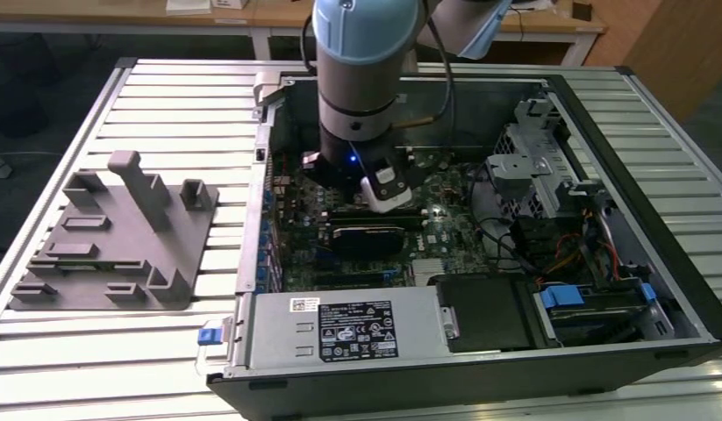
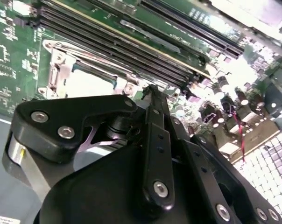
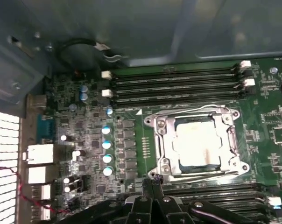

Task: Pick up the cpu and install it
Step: 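Install the second cpu locking lever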

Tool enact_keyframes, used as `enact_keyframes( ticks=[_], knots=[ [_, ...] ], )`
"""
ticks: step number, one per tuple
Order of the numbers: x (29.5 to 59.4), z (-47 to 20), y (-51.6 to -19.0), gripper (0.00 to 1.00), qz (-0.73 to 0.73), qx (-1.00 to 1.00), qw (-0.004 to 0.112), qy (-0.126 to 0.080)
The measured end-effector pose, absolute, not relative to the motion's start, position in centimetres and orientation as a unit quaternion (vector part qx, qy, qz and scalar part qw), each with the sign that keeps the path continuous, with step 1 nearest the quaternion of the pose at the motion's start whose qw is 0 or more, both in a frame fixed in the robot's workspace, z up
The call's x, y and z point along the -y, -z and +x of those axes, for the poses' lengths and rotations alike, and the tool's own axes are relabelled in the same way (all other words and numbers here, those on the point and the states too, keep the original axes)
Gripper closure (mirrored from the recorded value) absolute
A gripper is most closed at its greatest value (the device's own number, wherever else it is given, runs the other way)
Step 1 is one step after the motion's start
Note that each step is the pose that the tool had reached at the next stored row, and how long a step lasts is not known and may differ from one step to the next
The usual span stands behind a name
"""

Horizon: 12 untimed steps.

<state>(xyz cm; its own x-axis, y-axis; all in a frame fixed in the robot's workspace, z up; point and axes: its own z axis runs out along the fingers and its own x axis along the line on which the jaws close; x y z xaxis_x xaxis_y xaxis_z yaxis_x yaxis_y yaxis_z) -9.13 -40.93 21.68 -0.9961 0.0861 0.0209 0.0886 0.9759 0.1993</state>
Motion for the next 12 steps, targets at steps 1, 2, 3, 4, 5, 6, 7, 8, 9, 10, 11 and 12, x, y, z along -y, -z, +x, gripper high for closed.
enact_keyframes(
  ticks=[1,2,3,4,5,6,7,8,9,10,11,12],
  knots=[
    [40.8,-8.9,-21.7,0.89,-0.044,0.994,0.006,0.099],
    [40.8,-8.8,-21.7,0.89,-0.044,0.994,0.006,0.097],
    [40.7,-8.6,-21.7,0.89,-0.045,0.994,0.006,0.095],
    [40.5,-8.4,-21.7,0.89,-0.045,0.994,0.006,0.095],
    [40.4,-8.2,-21.7,0.89,-0.045,0.994,0.006,0.095],
    [40.2,-8.1,-21.7,0.89,-0.045,0.995,0.006,0.094],
    [40.1,-7.9,-21.7,0.89,-0.045,0.995,0.006,0.094],
    [39.9,-7.7,-21.7,0.89,-0.045,0.995,0.006,0.094],
    [39.7,-7.5,-21.7,0.89,-0.045,0.995,0.006,0.094],
    [39.6,-7.3,-21.7,0.89,-0.045,0.995,0.006,0.094],
    [39.5,-7.1,-21.7,0.89,-0.045,0.995,0.006,0.094],
    [39.3,-6.9,-21.7,0.89,-0.045,0.995,0.006,0.093]
  ],
)
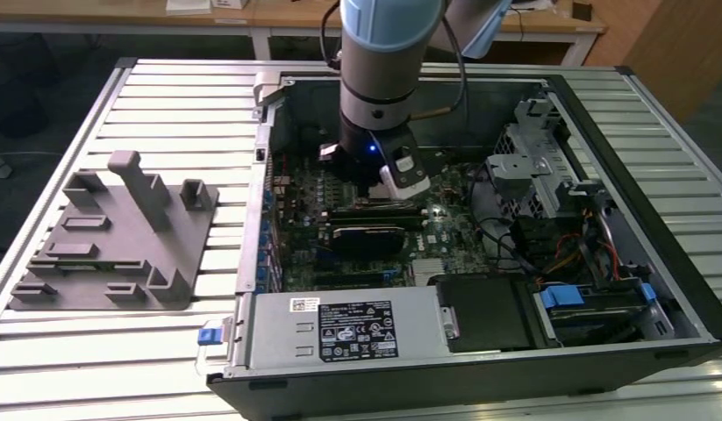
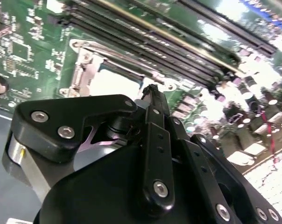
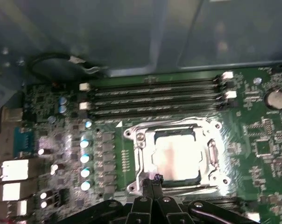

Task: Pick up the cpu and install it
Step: 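Install the second cpu locking lever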

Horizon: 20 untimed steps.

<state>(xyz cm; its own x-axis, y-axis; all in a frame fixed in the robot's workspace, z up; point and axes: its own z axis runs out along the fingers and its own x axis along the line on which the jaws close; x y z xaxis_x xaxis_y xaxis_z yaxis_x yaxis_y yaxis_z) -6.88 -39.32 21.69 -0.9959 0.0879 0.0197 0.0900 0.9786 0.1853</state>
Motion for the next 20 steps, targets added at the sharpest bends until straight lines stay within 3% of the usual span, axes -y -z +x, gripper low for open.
enact_keyframes(
  ticks=[20],
  knots=[
    [37.3,-4.1,-22.5,0.89,-0.045,0.995,0.005,0.084]
  ],
)
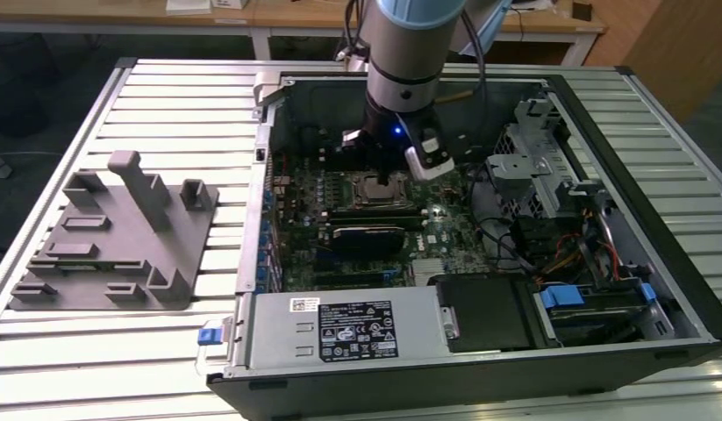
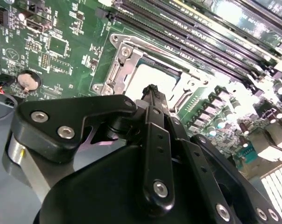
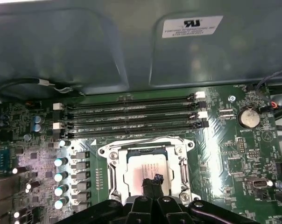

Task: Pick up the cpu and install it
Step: 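Install the second cpu locking lever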

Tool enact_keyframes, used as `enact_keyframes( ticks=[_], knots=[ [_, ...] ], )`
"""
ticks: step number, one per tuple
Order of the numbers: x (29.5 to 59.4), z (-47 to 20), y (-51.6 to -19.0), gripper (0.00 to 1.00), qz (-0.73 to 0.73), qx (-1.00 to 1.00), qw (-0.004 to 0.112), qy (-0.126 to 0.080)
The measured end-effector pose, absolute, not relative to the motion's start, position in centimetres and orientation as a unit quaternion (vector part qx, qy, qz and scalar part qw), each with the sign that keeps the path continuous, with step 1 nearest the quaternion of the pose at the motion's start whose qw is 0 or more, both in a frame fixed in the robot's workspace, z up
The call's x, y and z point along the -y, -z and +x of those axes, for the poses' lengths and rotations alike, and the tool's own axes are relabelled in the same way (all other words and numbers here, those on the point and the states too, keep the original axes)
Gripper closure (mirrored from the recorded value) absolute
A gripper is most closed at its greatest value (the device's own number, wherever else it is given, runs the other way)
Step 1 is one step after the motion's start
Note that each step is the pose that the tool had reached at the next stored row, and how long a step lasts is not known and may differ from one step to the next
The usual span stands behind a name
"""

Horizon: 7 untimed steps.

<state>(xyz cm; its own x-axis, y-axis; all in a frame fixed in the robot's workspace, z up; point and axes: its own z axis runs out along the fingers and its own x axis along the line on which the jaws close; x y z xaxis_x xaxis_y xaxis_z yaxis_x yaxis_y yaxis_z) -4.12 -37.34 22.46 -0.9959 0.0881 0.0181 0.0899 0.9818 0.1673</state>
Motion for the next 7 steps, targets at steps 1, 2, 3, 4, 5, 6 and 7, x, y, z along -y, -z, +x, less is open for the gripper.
enact_keyframes(
  ticks=[1,2,3,4,5,6,7],
  knots=[
    [37.34,-4.12,-22.58,0.89,-0.045,0.995,0.005,0.084],
    [37.33,-4.12,-22.59,0.89,-0.045,0.995,0.005,0.084],
    [37.33,-4.12,-22.59,0.89,-0.045,0.995,0.005,0.084],
    [37.34,-4.12,-22.6,0.89,-0.045,0.996,0.005,0.083],
    [37.34,-4.12,-22.6,0.89,-0.045,0.996,0.005,0.083],
    [37.34,-4.12,-22.6,0.89,-0.045,0.996,0.005,0.083],
    [37.34,-4.12,-22.6,0.89,-0.045,0.996,0.005,0.083]
  ],
)
